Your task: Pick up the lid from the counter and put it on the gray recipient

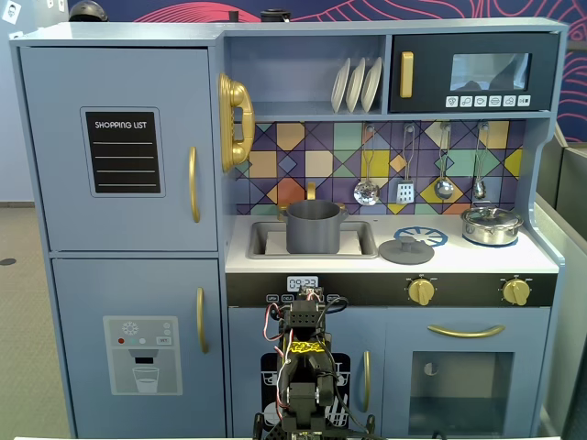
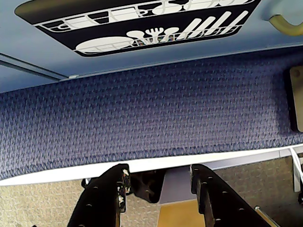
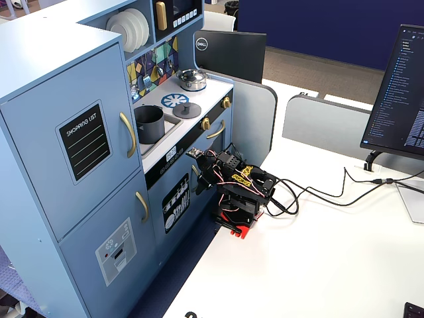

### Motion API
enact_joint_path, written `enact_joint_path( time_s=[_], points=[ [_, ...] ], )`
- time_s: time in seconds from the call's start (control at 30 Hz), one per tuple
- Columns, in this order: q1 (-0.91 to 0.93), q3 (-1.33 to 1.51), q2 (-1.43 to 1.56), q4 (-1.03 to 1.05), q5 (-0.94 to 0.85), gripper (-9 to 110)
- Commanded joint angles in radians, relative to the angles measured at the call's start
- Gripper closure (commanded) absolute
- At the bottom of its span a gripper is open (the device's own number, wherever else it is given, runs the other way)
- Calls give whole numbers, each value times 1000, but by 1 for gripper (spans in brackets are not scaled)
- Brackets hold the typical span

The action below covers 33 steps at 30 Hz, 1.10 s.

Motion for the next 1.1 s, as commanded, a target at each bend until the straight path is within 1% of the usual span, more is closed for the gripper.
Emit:
enact_joint_path(
  time_s=[0.0, 0.3, 0.43, 0.53, 0.67, 0.83, 0.93, 1.07],
  points=[
    [49, 25, -6, 173, -3, 101],
    [49, 25, -6, 173, 0, 101],
    [55, -6, -6, 112, 18, 101],
    [48, -135, -49, 51, 18, 101],
    [48, -434, -230, 15, 23, 101],
    [103, -785, -405, -40, -52, 101],
    [144, -881, -456, -92, -110, 101],
    [247, -868, -456, -275, -179, 101]
  ],
)
